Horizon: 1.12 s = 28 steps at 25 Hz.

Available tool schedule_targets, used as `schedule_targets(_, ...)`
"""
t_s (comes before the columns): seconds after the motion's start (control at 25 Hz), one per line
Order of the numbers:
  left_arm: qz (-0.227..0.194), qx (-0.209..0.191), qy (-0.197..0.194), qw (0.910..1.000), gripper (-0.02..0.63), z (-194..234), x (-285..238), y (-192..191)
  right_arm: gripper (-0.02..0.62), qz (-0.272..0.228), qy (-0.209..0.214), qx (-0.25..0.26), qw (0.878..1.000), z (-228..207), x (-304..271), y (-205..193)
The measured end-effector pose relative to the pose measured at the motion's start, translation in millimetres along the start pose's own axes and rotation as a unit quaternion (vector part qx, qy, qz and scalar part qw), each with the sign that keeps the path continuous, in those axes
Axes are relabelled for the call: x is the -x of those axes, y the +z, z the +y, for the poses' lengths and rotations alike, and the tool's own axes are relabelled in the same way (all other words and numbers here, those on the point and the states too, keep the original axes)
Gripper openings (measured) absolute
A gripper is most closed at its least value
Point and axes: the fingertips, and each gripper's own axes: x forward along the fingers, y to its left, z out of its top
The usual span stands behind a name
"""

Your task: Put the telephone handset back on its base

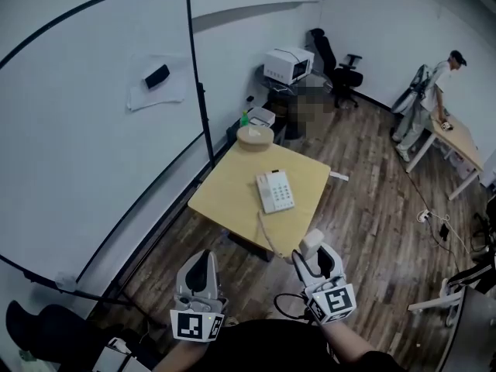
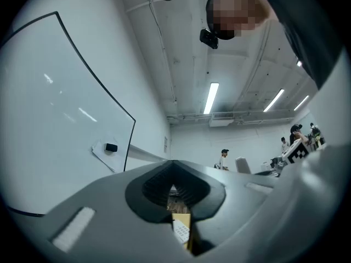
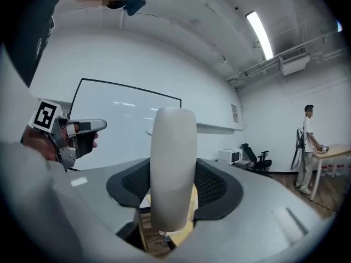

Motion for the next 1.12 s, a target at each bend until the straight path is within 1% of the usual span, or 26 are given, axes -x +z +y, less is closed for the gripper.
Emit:
schedule_targets(0.12, -0.003, -0.011, 0.004, 0.9999, 0.000, 1.5, -0.2, -0.1, 0.236, -0.002, -0.007, 0.002, 1.000, -2.0, -0.5, -1.3)
schedule_targets(0.32, -0.003, -0.015, 0.002, 0.9999, 0.000, 0.3, -2.1, -1.3, 0.236, -0.009, -0.015, 0.004, 1.000, -4.5, -2.3, 1.0)
schedule_targets(0.6, -0.001, -0.017, 0.002, 0.9998, 0.000, -4.9, -7.0, -3.8, 0.236, -0.010, -0.009, 0.003, 1.000, -6.5, -4.5, 0.9)
schedule_targets(0.84, 0.002, -0.034, 0.017, 0.9993, 0.000, -16.5, -10.8, -6.2, 0.235, -0.012, 0.015, 0.002, 1.000, -15.7, -7.3, -4.2)
schedule_targets(1.12, 0.008, -0.046, 0.033, 0.9983, 0.000, -30.6, -16.4, -14.2, 0.235, -0.019, 0.061, 0.004, 0.998, -13.6, -15.2, -11.0)
